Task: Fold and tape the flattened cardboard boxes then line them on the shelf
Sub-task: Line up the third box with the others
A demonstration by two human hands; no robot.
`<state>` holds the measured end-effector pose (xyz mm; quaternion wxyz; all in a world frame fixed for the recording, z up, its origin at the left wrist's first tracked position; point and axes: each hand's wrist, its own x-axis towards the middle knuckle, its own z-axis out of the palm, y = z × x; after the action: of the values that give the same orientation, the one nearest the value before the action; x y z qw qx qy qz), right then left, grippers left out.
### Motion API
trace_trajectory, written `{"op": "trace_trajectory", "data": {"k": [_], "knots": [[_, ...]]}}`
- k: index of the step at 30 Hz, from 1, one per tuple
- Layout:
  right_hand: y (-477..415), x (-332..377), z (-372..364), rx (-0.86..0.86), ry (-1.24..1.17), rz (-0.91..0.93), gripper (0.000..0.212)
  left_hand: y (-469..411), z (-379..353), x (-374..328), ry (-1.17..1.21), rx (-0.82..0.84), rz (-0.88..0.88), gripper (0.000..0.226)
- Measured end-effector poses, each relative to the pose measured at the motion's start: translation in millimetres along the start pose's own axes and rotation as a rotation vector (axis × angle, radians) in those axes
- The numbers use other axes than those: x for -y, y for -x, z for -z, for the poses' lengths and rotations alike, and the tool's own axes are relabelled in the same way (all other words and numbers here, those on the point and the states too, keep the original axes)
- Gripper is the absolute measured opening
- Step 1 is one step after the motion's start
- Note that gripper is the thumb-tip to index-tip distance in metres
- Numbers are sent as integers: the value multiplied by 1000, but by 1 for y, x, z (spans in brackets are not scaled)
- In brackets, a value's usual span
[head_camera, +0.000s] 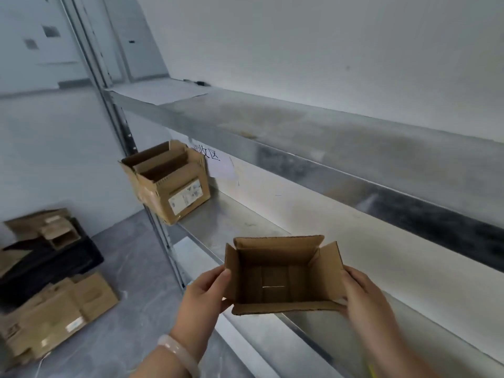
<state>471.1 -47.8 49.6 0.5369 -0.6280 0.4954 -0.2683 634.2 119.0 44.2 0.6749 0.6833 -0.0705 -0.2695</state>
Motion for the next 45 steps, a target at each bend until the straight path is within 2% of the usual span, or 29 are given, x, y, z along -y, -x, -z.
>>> {"op": "trace_trajectory", "data": {"k": [4, 10, 16, 18, 21, 22, 24, 26, 27, 28, 31, 33, 35, 38, 40, 43, 45], "knots": [[-35, 25, -89, 81, 97, 10, 30, -64, 50, -17, -19, -54, 9, 8], [-79, 61, -194, 75, 22, -7, 24, -152, 99, -40, -6, -127, 43, 11], [-130, 95, -256, 36, 10, 19, 20, -217, 103, -55, 37, -202, 83, 18], [-150, 105, -276, 101, -16, -20, 19, -234, 102, -57, 46, -213, 89, 21], [-184, 104, -301, 265, -81, -108, 40, -256, 101, -57, 96, -249, 121, 23], [-191, 103, -307, 271, -145, -162, 39, -262, 101, -56, 124, -259, 135, 24], [-192, 103, -314, 203, -245, -231, 23, -269, 99, -54, 166, -260, 158, 24], [-187, 92, -317, 28, -228, -191, 12, -272, 97, -50, 204, -259, 175, 25], [-183, 83, -319, -39, -266, -200, 10, -272, 97, -48, 222, -252, 179, 24], [-178, 74, -323, -36, -297, -220, 14, -272, 97, -46, 231, -235, 177, 24], [-168, 56, -339, 252, -287, -245, 38, -273, 102, -48, 173, -130, 169, 20], [-165, 58, -348, 450, -122, -168, 48, -277, 108, -49, 81, -42, 144, 20], [-167, 66, -354, 513, 33, -117, 54, -280, 115, -50, -59, 41, 115, 24], [-165, 70, -350, 452, 156, -79, 55, -281, 124, -46, -248, 116, 28, 30], [-150, 68, -339, 378, 223, -4, 54, -277, 131, -42, -427, 158, -108, 33], [-113, 61, -311, 211, 328, 153, 57, -270, 139, -38, -786, 253, -518, 45], [-85, 55, -287, 101, 467, 221, 61, -266, 132, -39, -895, 327, -797, 48]]}}
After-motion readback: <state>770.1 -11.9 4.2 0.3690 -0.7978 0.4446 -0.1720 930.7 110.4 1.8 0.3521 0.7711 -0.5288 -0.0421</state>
